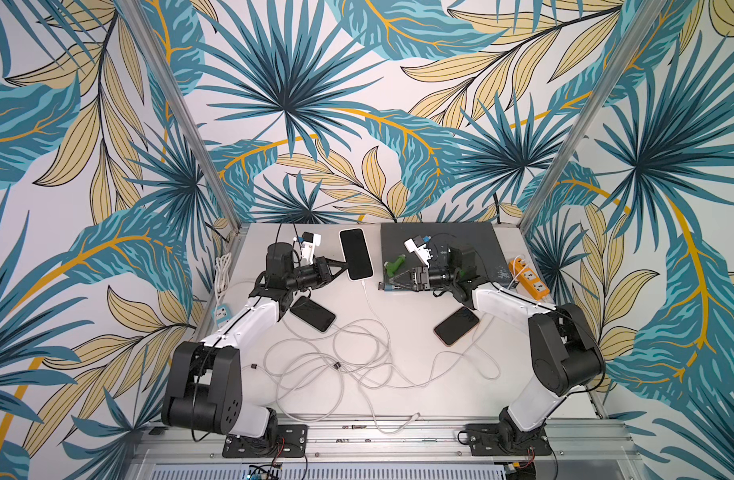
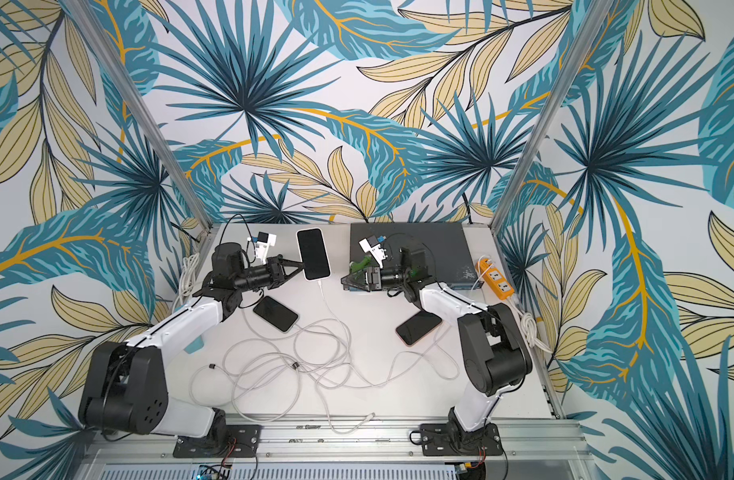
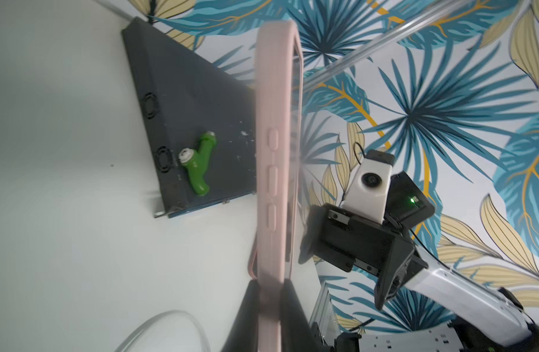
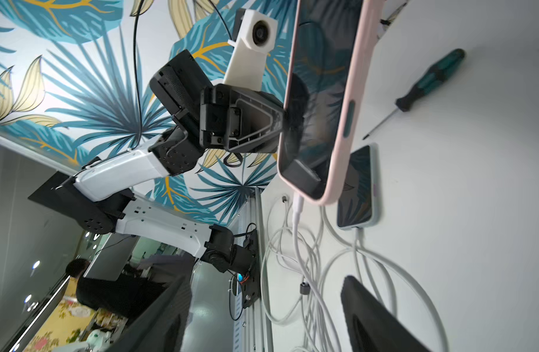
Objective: Plug the charging cable into the phone
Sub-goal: Insert the charging cable into the phone, then place the phone at the center of the board.
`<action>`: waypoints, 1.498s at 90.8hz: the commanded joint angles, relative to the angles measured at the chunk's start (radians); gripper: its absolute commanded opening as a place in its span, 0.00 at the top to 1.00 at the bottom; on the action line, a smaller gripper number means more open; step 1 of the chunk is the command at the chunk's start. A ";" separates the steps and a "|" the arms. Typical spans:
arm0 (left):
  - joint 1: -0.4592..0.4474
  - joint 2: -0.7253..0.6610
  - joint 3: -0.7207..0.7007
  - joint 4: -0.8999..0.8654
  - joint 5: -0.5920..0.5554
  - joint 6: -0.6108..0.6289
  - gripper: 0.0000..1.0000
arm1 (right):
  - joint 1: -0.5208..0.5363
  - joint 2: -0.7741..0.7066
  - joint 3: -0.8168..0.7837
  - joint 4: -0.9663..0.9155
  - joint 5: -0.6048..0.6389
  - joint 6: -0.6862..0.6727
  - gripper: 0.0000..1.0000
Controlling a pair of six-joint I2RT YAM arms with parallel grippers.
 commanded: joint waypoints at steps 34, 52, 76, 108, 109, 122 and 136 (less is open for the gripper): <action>0.018 0.350 0.163 -0.147 -0.123 0.071 1.00 | -0.020 -0.063 -0.059 -0.213 0.159 -0.074 0.21; 0.020 0.432 0.201 -0.223 -0.148 0.106 1.00 | -0.020 -0.087 -0.039 -0.323 0.205 -0.089 0.21; 0.020 0.415 0.222 -0.321 -0.175 0.184 0.54 | -0.020 -0.112 -0.040 -0.384 0.255 -0.091 0.21; 0.019 0.162 0.334 -0.823 -0.540 0.348 0.16 | -0.019 -0.184 0.111 -0.997 0.769 -0.089 0.20; 0.019 0.143 0.332 -0.832 -0.561 0.348 0.16 | -0.020 -0.188 0.115 -1.023 0.798 -0.078 0.19; -0.035 -0.081 0.315 -0.898 -0.723 0.385 0.14 | -0.023 -0.226 0.117 -1.259 1.043 0.114 0.18; -0.229 -0.109 0.355 -0.940 -0.733 0.493 0.12 | -0.044 -0.339 -0.049 -1.267 1.168 0.319 0.17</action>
